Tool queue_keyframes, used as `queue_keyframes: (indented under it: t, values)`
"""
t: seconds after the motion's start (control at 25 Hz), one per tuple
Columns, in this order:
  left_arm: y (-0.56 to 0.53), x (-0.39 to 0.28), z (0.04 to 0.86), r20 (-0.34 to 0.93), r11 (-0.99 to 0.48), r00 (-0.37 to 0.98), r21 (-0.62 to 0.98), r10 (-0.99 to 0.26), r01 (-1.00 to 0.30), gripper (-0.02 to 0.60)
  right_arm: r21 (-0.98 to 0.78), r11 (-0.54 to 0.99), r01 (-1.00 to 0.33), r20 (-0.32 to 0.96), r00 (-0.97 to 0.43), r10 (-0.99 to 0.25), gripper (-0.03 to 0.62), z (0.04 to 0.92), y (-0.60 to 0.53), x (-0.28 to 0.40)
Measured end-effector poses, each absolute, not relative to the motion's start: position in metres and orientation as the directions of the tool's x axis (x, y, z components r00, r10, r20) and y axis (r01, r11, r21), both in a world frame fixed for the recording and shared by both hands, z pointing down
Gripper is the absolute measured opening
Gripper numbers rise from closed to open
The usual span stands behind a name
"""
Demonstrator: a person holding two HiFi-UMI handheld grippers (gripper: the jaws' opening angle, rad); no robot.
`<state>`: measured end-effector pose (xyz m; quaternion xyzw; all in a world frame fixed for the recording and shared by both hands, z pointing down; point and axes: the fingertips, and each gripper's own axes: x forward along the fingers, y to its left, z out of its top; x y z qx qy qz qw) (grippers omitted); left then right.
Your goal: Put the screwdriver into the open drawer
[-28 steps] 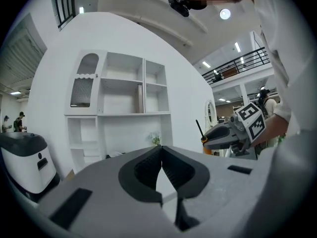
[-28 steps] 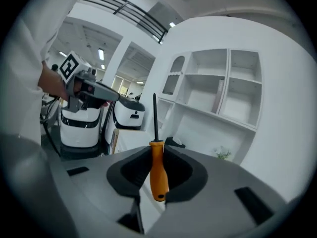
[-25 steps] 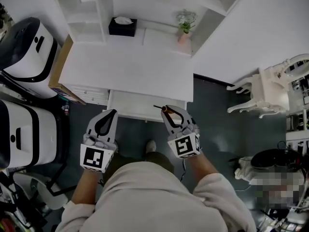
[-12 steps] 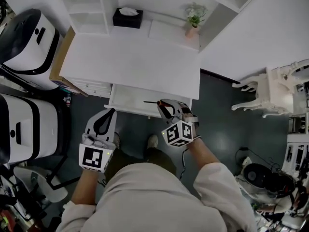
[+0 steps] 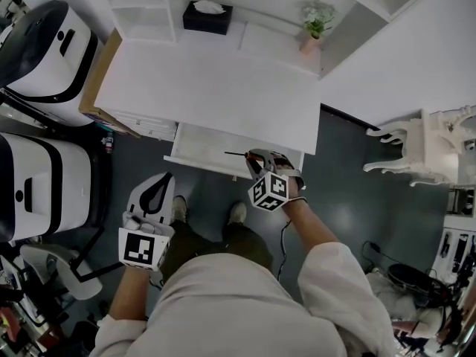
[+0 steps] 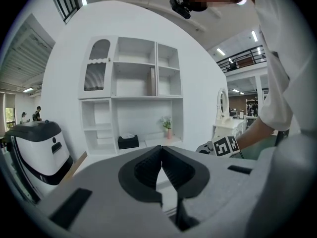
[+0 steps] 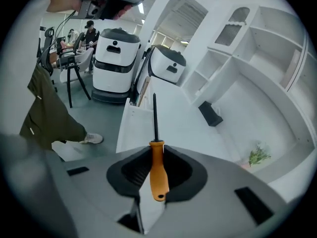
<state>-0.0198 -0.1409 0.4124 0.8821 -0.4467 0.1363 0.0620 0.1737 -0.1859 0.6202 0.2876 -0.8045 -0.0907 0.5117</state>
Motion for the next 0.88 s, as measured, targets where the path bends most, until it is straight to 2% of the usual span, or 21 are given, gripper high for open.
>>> queue_keyframes:
  t: [0.88]
  values:
    - [-0.154,-0.057,0.458,0.424,-0.494,0.445,-0.005,-0.789,-0.87,0.005,0.274,0.919,-0.284,0.917,-0.211,-0.338,0.077,0.776,-0.223,0.174]
